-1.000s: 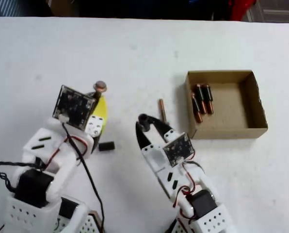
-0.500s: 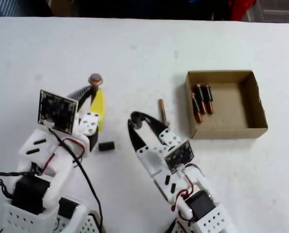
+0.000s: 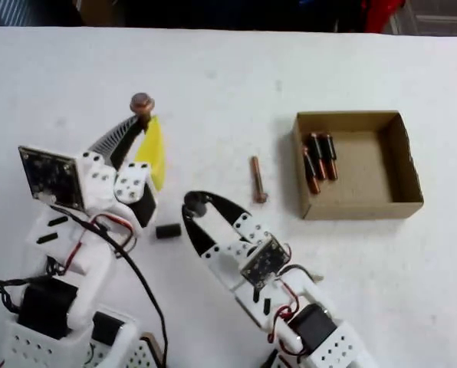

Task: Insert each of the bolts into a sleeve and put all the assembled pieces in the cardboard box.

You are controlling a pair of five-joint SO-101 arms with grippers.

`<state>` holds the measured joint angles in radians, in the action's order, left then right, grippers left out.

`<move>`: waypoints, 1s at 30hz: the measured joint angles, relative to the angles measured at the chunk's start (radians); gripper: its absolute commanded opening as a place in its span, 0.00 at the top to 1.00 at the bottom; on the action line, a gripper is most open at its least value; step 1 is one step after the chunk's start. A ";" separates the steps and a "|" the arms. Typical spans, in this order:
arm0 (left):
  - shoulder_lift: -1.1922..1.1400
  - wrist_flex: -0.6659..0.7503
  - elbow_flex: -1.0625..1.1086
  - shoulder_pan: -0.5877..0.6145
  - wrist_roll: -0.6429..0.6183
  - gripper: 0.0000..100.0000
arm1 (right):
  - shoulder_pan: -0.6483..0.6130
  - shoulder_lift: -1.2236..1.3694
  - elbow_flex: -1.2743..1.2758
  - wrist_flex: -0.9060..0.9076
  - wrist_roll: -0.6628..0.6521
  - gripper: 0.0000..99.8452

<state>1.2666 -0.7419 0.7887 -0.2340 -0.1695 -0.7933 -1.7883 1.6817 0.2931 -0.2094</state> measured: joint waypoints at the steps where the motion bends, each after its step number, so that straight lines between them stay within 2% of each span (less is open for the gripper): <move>1: 0.000 0.000 0.000 -0.012 -0.002 0.98 | 0.002 0.000 0.000 0.000 0.012 0.99; 5: 0.000 0.000 0.000 -0.068 -0.002 0.98 | 0.000 0.000 0.000 0.000 0.054 0.98; 18: 0.000 0.000 0.000 -0.074 -0.002 0.98 | 0.003 0.000 0.000 0.061 0.055 0.98; 25: 0.003 -0.020 0.018 -0.130 -0.006 0.98 | 0.044 0.000 0.000 0.063 0.068 0.98; 30: 0.006 -0.020 0.086 -0.138 -0.074 0.98 | 0.048 0.000 0.000 0.063 0.068 0.98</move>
<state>1.2727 -0.7618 0.8746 -0.3721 -0.2432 -0.7457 -1.7883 1.6817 0.3560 -0.1419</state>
